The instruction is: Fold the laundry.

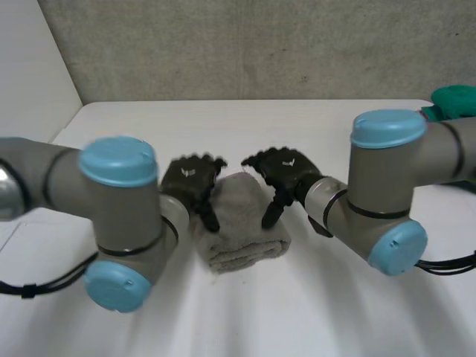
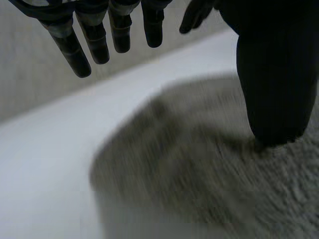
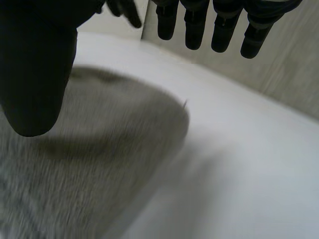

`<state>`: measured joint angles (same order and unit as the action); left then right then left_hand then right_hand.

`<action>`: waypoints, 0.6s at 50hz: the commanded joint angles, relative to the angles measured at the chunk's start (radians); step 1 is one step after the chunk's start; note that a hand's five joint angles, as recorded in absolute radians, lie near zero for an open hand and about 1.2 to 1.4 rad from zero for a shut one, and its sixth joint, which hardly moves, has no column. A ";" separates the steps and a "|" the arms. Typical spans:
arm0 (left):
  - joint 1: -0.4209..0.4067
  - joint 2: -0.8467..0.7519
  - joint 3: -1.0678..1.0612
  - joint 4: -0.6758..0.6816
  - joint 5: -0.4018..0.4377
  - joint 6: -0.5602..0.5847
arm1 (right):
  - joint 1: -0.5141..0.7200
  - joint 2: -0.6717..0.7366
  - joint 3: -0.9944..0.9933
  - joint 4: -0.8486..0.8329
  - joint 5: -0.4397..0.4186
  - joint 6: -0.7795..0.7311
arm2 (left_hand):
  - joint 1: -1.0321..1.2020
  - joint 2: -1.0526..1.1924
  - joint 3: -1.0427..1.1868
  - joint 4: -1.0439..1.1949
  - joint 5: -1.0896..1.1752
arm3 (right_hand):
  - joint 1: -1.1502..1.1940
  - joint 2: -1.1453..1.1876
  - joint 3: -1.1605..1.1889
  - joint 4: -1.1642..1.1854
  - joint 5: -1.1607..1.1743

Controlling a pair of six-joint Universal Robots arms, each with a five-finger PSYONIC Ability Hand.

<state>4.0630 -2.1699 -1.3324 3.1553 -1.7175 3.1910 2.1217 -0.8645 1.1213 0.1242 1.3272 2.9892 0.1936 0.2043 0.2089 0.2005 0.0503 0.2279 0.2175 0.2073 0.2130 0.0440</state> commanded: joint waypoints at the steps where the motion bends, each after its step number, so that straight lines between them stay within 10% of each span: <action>1: -0.010 -0.041 -0.027 -0.034 -0.044 0.010 | -0.002 0.136 -0.101 0.104 0.004 -0.076 | 0.008 -0.003 -0.007 0.001 -0.023 | -0.053 -0.043 -0.033 -0.038 -0.044; 17: 0.057 0.185 -0.010 0.015 0.061 0.013 | 0.017 -0.086 0.072 -0.090 0.076 -0.240 | -0.001 -0.011 -0.016 -0.008 -0.032 | -0.053 -0.043 -0.033 -0.038 -0.044; 30: 0.194 0.233 0.121 -0.032 0.751 0.010 | 0.104 -0.188 0.491 -0.370 0.046 -0.352 | -0.001 -0.011 -0.016 -0.008 -0.032 | -0.053 -0.043 -0.033 -0.038 -0.044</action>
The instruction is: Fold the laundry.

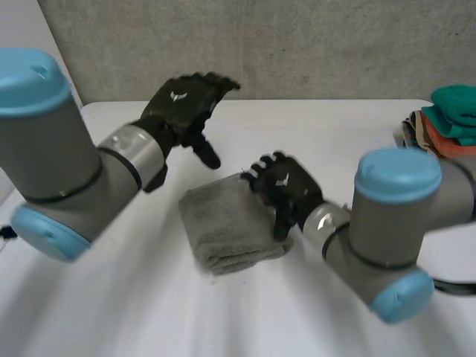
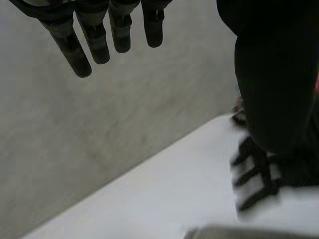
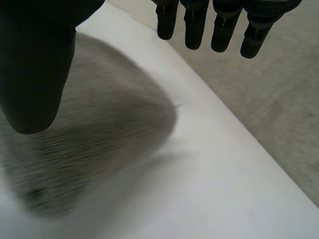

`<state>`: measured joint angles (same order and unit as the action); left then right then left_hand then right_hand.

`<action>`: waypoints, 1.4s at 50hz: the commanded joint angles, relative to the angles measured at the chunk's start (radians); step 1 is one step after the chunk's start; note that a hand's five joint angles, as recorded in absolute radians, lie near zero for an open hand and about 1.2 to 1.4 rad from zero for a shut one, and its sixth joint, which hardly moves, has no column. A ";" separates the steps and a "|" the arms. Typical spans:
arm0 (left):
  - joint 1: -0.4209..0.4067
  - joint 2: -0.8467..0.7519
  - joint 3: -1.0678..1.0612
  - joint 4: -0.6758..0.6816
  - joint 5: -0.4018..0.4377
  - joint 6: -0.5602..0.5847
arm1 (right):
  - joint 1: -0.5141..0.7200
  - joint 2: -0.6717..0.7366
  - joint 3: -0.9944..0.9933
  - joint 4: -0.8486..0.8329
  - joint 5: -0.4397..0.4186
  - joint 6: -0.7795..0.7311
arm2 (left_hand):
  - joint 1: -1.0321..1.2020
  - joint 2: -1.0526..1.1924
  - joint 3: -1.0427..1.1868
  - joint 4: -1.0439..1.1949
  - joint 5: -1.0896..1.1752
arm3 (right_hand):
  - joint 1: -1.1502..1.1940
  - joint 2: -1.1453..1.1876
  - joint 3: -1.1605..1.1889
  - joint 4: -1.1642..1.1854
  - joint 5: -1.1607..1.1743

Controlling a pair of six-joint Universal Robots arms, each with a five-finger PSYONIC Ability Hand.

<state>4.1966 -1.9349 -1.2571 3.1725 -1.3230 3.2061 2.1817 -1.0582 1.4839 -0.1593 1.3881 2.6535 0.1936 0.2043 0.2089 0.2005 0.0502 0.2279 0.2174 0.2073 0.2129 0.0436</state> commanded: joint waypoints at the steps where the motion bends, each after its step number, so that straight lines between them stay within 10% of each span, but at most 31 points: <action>1: 0.062 -0.004 0.045 -0.055 0.395 -0.005 | 0.044 0.026 0.137 -0.123 -0.021 -0.017 | 0.005 -0.006 -0.010 -0.002 -0.026 | -0.053 -0.043 -0.033 -0.038 -0.044; 32: 0.051 -0.013 0.027 -0.054 0.298 -0.009 | 0.047 0.228 -0.033 -0.339 -0.032 -0.018 | 0.008 -0.003 -0.007 0.001 -0.023 | 0.247 0.258 0.268 0.262 0.257; 39: 0.051 -0.013 0.027 -0.055 0.298 -0.009 | 0.046 0.270 -0.092 -0.342 -0.035 -0.017 | 0.005 -0.005 -0.010 -0.002 -0.026 | 1.167 1.177 1.187 1.182 1.176; 49: 0.066 0.007 0.074 -0.049 0.286 -0.012 | 0.038 0.187 -0.217 -0.397 -0.023 0.009 | 0.008 -0.003 -0.007 0.001 -0.023 | 1.168 1.179 1.189 1.183 1.178; 70: 0.051 0.076 0.116 -0.017 0.218 -0.031 | -0.600 0.056 -0.449 -0.569 -0.078 0.229 | 0.005 -0.005 -0.010 -0.002 -0.026 | 1.168 1.179 1.189 1.183 1.178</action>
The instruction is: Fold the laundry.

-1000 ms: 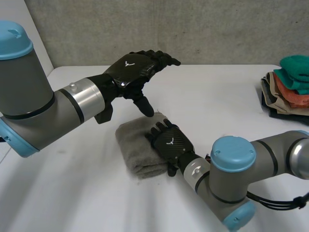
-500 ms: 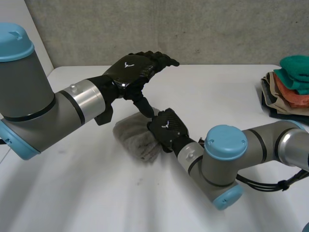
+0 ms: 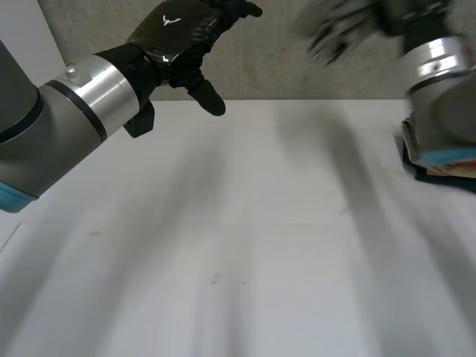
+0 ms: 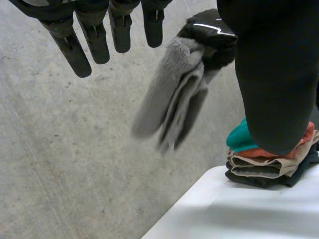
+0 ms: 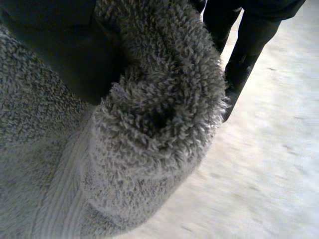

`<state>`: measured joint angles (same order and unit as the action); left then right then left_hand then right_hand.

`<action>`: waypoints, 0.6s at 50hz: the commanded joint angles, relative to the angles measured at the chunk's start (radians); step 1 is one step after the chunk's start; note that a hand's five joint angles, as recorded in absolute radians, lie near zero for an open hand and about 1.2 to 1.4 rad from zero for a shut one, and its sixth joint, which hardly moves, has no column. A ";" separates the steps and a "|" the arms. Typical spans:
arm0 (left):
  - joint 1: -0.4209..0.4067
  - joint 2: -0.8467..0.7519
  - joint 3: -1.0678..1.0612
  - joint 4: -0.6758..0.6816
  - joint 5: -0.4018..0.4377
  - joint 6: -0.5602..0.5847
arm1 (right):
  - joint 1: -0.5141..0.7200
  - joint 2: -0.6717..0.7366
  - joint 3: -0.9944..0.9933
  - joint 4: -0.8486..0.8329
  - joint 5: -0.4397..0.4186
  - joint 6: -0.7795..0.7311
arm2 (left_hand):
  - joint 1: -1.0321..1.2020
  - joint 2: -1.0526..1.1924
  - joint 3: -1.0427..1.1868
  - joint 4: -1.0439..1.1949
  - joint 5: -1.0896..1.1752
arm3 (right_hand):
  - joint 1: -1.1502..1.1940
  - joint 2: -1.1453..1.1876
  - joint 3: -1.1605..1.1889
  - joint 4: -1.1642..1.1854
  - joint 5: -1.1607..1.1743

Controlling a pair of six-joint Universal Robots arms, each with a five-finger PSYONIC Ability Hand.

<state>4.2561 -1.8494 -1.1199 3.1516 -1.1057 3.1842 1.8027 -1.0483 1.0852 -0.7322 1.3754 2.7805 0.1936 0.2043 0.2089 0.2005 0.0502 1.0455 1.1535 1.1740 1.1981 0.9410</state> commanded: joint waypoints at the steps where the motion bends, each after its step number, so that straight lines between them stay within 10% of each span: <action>1: -0.008 -0.010 -0.024 0.004 0.001 -0.009 | -0.276 0.077 -0.050 0.002 -0.099 0.126 | 0.005 -0.005 -0.010 -0.002 -0.026 | 0.351 0.243 0.222 0.198 0.281; 14: -0.028 -0.044 -0.069 0.004 0.003 -0.007 | -0.537 0.333 -0.012 0.005 -0.289 0.119 | 0.008 -0.003 -0.007 0.001 -0.023 | 0.351 0.243 0.222 0.198 0.281; 25: -0.044 -0.044 -0.077 0.004 0.004 -0.004 | -0.571 0.271 0.093 0.014 -0.384 0.030 | 0.008 -0.003 -0.007 0.001 -0.023 | 0.351 0.243 0.222 0.198 0.281; 29: -0.044 -0.039 -0.075 0.004 0.004 -0.007 | -0.571 0.211 0.117 0.028 -0.371 0.042 | 0.008 -0.003 -0.007 0.001 -0.023 | -0.871 -0.979 -0.999 -1.024 -0.941; 30: -0.047 -0.036 -0.075 0.005 0.006 -0.007 | -0.571 0.199 0.123 0.033 -0.363 0.044 | 0.008 -0.003 -0.007 0.001 -0.023 | -0.871 -0.979 -0.999 -1.024 -0.941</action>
<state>4.2126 -1.8942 -1.1969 3.1553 -1.1021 3.1792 1.2273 -0.7578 1.1768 -0.7233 0.9837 2.8074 0.1936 0.2043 0.2089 0.2005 0.0502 0.7602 0.7882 0.8152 0.8273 0.6560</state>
